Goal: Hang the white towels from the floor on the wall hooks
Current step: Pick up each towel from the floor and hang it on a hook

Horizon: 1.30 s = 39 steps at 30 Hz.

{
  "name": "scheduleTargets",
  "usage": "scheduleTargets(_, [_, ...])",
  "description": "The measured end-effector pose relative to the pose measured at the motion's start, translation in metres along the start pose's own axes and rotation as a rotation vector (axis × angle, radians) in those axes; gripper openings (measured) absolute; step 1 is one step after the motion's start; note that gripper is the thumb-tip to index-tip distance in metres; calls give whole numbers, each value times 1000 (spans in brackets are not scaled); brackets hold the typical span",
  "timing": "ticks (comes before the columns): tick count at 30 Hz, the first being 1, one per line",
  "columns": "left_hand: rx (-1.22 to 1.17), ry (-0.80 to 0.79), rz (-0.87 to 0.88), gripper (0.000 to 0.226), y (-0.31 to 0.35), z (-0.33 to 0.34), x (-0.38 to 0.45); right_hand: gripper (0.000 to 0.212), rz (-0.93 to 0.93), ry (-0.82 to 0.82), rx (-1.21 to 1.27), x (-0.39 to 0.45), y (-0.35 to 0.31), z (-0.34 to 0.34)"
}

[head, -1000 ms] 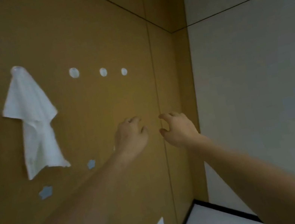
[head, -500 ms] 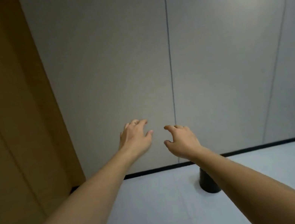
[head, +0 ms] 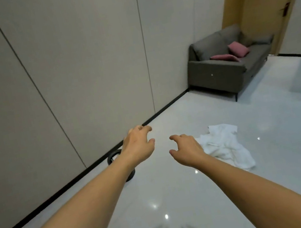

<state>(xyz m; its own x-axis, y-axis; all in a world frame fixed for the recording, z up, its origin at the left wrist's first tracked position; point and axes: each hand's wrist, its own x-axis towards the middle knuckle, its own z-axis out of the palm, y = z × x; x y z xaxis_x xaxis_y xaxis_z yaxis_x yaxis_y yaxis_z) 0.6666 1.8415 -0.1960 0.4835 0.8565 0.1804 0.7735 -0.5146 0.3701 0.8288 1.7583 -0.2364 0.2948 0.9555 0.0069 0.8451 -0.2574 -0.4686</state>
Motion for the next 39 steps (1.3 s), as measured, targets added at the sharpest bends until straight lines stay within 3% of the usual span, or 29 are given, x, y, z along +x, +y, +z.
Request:
scheduleTargets(7, [-131,-237,102,43,30,109,147,56,301,-10,69,94,110,-4])
scheduleTargets(11, [-130,-425,150,45,42,171,205,55,474,-52,134,122,165,8])
scheduleTargets(19, [-96,-652,227,44,86,284,300,52,743,-114,206,168,276,27])
scheduleTargets(26, [-42,-744,201,42,132,394,397,52,840,-175,277,256,409,43])
scheduleTargets(39, [63,-994,-18,38,206,585,537,43,955,-414,442,395,622,92])
